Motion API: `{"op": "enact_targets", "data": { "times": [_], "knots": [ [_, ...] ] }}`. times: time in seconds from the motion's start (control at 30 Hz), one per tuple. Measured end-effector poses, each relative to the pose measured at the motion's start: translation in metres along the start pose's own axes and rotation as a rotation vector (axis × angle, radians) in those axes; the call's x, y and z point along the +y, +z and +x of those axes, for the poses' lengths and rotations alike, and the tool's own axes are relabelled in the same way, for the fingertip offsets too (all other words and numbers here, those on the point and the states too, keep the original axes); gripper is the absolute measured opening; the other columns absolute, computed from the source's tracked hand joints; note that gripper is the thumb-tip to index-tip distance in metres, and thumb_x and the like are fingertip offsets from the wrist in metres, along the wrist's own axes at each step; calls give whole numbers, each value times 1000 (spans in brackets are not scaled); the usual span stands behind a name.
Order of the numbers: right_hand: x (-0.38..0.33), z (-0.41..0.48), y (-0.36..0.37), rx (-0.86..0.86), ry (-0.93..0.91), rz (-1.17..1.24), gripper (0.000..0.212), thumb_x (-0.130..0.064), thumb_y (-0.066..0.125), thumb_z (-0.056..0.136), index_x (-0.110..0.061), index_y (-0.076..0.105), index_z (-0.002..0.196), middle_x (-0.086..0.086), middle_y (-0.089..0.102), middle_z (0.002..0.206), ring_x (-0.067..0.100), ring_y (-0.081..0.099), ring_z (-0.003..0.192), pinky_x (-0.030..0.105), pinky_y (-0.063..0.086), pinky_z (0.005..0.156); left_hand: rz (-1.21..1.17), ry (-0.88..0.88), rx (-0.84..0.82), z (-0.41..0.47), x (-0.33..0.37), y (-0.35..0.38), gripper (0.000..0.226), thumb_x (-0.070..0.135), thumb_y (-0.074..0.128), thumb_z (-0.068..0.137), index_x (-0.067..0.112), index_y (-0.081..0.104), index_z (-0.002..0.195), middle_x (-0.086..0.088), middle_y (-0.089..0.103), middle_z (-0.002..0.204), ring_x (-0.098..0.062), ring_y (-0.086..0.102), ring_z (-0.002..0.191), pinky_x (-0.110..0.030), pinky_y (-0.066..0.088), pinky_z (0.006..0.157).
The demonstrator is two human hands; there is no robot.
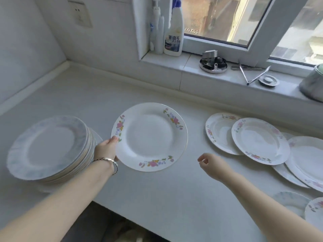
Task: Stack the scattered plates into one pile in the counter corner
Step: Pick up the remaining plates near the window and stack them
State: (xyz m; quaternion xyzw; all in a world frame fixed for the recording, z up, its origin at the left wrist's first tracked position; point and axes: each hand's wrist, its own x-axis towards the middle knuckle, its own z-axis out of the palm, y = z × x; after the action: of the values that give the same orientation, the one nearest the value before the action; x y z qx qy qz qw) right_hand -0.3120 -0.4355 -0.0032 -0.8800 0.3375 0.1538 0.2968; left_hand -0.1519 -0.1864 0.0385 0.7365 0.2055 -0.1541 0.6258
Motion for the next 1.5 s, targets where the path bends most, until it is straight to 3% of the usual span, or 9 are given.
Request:
{"op": "enact_targets", "data": {
  "times": [0.13, 0.27, 0.33, 0.47, 0.93, 1.07, 1.2, 1.3, 1.5],
  "knots": [
    [-81, 17, 25, -21, -96, -39, 25, -18, 45, 89, -21, 63, 107, -4, 62, 94, 17, 54, 79, 25, 42, 64, -78, -10, 108, 34, 26, -64, 32, 14, 53, 91, 12, 53, 59, -2, 54, 43, -23, 46, 56, -26, 41, 53],
    [-151, 30, 54, -38, -155, -62, 24, -17, 45, 89, -22, 63, 104, -5, 61, 93, 18, 56, 78, 29, 49, 75, 49, 75, 240, 68, 40, -133, 21, 20, 54, 90, 5, 61, 76, -17, 54, 74, -27, 49, 72, -31, 46, 68],
    [-179, 36, 70, -47, -176, -67, 21, -17, 46, 89, -21, 63, 100, -5, 61, 90, 18, 57, 78, 30, 50, 76, 69, 71, 280, 86, 41, -166, 16, 19, 54, 89, 7, 63, 84, -16, 53, 71, -26, 49, 75, -35, 44, 73],
    [-219, 43, 100, -76, -192, -90, 24, -15, 45, 90, -17, 64, 105, -2, 62, 92, 17, 56, 80, 27, 48, 73, 166, 46, 327, 115, 36, -214, 27, 18, 51, 89, 3, 52, 67, -15, 39, 62, -25, 35, 60, -30, 29, 55],
    [-268, 54, 127, -147, -143, -142, 27, -15, 41, 90, -16, 62, 107, -1, 62, 92, 21, 62, 88, 24, 44, 66, 199, 3, 283, 163, 14, -248, 24, 16, 53, 90, -1, 51, 72, -16, 40, 70, -22, 34, 67, -29, 22, 49],
    [-274, 59, 126, -150, -148, -163, 28, -13, 42, 90, -16, 63, 107, -1, 62, 92, 20, 59, 86, 25, 46, 72, 434, -7, 203, 165, 16, -255, 39, 23, 53, 87, 6, 35, 56, -10, 27, 54, -24, 26, 53, -30, 18, 48],
    [-277, 63, 126, -158, -152, -164, 28, -13, 42, 90, -15, 63, 108, 0, 63, 95, 20, 60, 85, 26, 47, 70, 645, -32, 63, 165, 21, -264, 44, 50, 52, 57, 6, 54, 61, -10, 53, 59, -26, 49, 55, -26, 36, 51],
    [-278, 64, 128, -171, -165, -162, 29, -12, 41, 89, -15, 63, 108, 0, 64, 96, 19, 60, 82, 24, 45, 64, 818, -19, 33, 168, 22, -269, 49, 54, 56, 68, 5, 59, 68, -10, 66, 64, -27, 63, 57, -27, 49, 57],
    [-278, 65, 131, -182, -188, -189, 29, -13, 42, 90, -14, 63, 110, 4, 68, 106, 18, 60, 81, 23, 44, 60, 1208, 20, 51, 165, 18, -271, 53, 63, 44, 82, 15, 46, 59, -1, 51, 57, -20, 49, 52, -21, 32, 49]
  ]
}}
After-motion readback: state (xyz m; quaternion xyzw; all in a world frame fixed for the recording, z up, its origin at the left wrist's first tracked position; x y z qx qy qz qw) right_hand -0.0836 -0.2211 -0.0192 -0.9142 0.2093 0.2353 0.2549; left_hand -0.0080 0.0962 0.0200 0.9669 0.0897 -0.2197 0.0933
